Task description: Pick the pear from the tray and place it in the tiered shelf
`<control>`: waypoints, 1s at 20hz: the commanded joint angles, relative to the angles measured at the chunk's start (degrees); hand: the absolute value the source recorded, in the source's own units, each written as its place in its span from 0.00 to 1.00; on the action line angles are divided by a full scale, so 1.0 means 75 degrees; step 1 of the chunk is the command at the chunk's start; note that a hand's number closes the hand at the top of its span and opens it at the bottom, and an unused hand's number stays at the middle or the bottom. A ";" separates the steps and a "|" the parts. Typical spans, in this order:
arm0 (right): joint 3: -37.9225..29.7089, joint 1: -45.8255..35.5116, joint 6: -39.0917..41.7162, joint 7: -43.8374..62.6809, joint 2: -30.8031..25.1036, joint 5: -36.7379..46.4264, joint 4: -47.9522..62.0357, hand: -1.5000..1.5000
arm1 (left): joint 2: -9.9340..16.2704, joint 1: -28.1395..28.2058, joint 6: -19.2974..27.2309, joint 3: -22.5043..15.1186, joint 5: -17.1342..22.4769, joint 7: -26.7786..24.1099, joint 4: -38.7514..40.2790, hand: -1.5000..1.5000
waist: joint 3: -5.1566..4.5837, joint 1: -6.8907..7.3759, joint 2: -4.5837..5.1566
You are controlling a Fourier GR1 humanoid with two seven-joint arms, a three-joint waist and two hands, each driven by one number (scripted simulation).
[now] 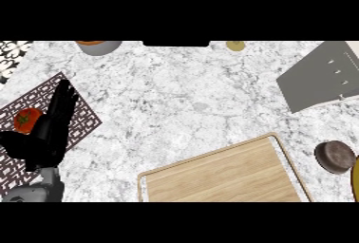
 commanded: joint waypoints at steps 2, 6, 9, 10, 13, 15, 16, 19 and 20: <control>0.0171 -0.0935 -0.0578 -0.0132 0.0233 0.0345 0.1212 1.00 | 0.0049 -0.0369 0.0014 0.0132 0.0088 0.0452 -0.0110 0.50 | 0.0014 0.0060 0.0038; -0.0264 -0.1098 -0.0035 -0.0135 0.0062 -0.0063 0.2055 0.00 | -0.0193 0.0080 0.0168 -0.0281 -0.0239 0.0343 -0.0468 0.50 | 0.0028 0.0192 0.0077; 0.0036 -0.1498 -0.0040 -0.0137 0.0227 0.0234 0.2309 0.00 | -0.0055 -0.0415 -0.0052 0.0043 -0.0010 -0.0030 0.0311 0.50 | 0.0022 0.0160 0.0106; 0.0021 -0.1569 0.0093 -0.0129 0.0114 0.0230 0.2405 0.00 | 0.0077 -0.0296 -0.0174 0.0140 0.0075 0.0062 0.0261 0.50 | 0.0022 0.0155 0.0092; -0.0055 -0.1857 0.0609 -0.0111 -0.0258 0.0154 0.2557 0.00 | -0.0160 -0.0022 0.0067 0.0046 -0.0063 -0.0071 0.0033 0.50 | 0.0021 0.0164 0.0081; -0.0158 -0.1485 0.0482 -0.0834 0.0030 0.0066 0.2665 0.00 | -0.0004 -0.0393 -0.0031 0.0005 -0.0086 0.0340 -0.0031 0.50 | 0.0027 0.0120 0.0079; -0.0189 -0.1749 0.0799 -0.0708 -0.0292 0.0047 0.2711 0.00 | -0.0239 -0.0042 -0.0026 -0.0079 -0.0025 -0.0070 0.0020 0.50 | 0.0027 0.0170 0.0092; -0.0560 -0.1976 0.1271 -0.0726 -0.0498 -0.0350 0.2789 0.00 | -0.0213 -0.0369 0.0090 -0.0051 -0.0177 0.0070 0.0315 0.50 | 0.0029 0.0119 0.0107; -0.0658 -0.1935 0.1297 -0.0820 -0.0488 -0.0452 0.2815 0.00 | -0.0157 -0.0053 -0.0064 0.0023 -0.0035 -0.0075 0.0199 0.50 | 0.0026 0.0137 0.0090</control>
